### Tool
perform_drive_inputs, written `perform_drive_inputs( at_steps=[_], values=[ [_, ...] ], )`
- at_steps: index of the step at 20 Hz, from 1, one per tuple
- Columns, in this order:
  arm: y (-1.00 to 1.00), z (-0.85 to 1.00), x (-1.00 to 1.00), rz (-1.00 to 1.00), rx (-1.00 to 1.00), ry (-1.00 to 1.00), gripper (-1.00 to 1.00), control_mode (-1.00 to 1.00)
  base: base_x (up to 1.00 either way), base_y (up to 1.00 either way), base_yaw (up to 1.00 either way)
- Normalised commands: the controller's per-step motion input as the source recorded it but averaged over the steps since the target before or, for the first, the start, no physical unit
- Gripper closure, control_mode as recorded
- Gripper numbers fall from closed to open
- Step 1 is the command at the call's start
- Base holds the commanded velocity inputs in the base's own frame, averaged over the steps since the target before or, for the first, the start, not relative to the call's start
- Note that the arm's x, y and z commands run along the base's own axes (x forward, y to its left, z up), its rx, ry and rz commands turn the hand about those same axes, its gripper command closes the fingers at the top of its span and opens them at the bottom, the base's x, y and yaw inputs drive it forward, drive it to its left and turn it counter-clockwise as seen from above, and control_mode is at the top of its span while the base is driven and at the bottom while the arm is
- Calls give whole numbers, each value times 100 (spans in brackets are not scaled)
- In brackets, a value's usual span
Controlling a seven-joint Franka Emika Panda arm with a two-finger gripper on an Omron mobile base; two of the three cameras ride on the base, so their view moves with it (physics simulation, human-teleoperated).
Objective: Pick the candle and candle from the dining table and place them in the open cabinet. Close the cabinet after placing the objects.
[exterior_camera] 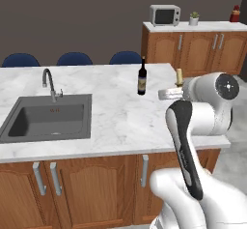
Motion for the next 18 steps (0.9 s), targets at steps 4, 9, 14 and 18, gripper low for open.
perform_drive_inputs(
  at_steps=[4, 9, 14, 18],
  values=[
    [-6, 13, -48, -25, 0, -13, 100, -100, 0, 0, 0],
    [-11, 11, -55, -7, 0, -20, 100, -100, 0, 0, 0],
    [-9, 29, -32, 0, 0, -18, 100, -100, 0, 0, 0],
    [-4, 11, -27, 1, 1, -7, 100, -100, 0, 0, 0]
  ],
)
